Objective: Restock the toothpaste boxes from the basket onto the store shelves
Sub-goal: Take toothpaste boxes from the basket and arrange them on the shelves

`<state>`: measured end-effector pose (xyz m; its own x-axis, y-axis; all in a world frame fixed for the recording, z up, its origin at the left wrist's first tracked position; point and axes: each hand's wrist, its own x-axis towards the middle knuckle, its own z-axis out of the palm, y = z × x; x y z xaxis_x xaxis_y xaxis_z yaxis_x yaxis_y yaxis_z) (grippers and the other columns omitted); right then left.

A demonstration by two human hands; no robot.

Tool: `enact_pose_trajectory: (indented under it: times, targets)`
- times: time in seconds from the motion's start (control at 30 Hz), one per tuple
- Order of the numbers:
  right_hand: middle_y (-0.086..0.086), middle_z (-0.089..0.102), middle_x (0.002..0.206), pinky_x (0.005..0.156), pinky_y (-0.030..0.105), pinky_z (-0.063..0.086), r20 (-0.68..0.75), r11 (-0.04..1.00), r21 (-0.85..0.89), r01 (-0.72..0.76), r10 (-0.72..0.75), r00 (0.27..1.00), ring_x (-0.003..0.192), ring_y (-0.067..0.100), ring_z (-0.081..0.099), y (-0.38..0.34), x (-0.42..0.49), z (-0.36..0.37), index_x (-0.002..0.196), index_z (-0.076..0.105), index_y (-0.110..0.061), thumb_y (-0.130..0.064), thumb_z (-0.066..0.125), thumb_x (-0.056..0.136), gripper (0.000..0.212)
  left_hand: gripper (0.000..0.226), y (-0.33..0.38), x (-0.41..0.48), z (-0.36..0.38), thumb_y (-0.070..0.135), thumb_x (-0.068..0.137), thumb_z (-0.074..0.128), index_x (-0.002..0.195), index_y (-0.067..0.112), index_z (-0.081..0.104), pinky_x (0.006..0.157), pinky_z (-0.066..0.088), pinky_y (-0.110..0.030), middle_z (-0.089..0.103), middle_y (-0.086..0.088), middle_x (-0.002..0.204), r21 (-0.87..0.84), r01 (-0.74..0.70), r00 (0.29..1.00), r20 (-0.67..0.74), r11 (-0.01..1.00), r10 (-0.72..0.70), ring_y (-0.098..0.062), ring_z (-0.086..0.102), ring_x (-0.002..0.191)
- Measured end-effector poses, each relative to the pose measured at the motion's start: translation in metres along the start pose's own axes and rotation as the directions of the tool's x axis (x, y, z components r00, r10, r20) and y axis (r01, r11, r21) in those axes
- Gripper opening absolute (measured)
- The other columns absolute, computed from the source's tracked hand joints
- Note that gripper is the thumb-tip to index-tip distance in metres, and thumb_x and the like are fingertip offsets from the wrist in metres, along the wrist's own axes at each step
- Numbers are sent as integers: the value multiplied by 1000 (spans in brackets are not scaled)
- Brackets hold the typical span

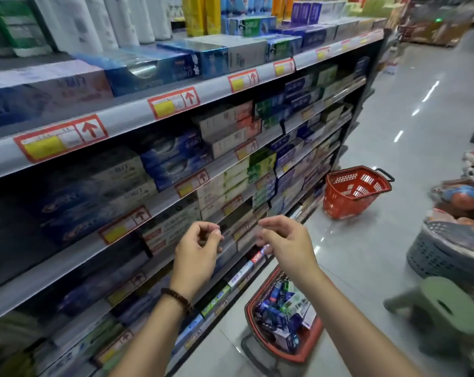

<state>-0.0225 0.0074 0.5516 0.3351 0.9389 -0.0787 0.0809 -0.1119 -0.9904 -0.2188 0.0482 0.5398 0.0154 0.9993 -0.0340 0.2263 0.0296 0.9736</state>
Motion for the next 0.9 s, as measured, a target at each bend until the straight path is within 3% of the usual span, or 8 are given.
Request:
enact_pose_trajectory:
  times: [0.13,0.27,0.53,0.73,0.83,0.9]
  targets:
    - [10,79,90,72,43,61,-33,1000,-12,-4,3,999,77,23,75,4,-5,-20,102,76,-16,-1,65,96,20,6,4,-1,21,20,102,64,99,23,69,85,62,-49,78,4,90,17,-13,999,38,1000,13,-17,75,81]
    - [7,80,89,69,36,60,-36,1000,-11,9,-9,999,78,23,76,7,0,-42,103,76,-17,-2,67,96,18,8,9,0,45,23,102,65,97,27,69,84,62,-50,77,6,89,47,-42,998,54,998,40,-18,75,81]
    - [6,80,92,68,32,57,-30,1000,5,-27,27,999,82,23,78,26,20,-104,102,77,-19,-7,69,97,15,6,15,-1,114,22,103,63,100,24,68,77,62,-39,78,4,89,55,-2,995,104,998,-4,-15,75,77]
    - [8,79,91,71,42,61,-27,998,-14,-59,58,998,79,24,78,49,44,-165,102,78,-19,-7,73,95,14,7,17,-5,181,18,105,61,105,16,68,69,58,-25,77,-1,93,47,54,994,92,997,-59,-16,73,76]
    - [8,79,89,67,36,58,-5,996,-5,-91,91,996,77,21,77,64,58,-188,102,78,-18,-7,72,95,15,6,12,-7,210,18,104,62,106,16,67,64,55,-22,77,-1,92,51,90,993,77,995,-94,-14,73,75]
    - [8,79,89,66,33,56,12,994,4,-112,112,994,78,22,77,74,65,-201,102,77,-17,-6,71,95,15,5,6,-9,226,19,103,63,104,19,68,67,58,-27,77,-2,93,59,107,992,61,993,-110,-18,74,79]
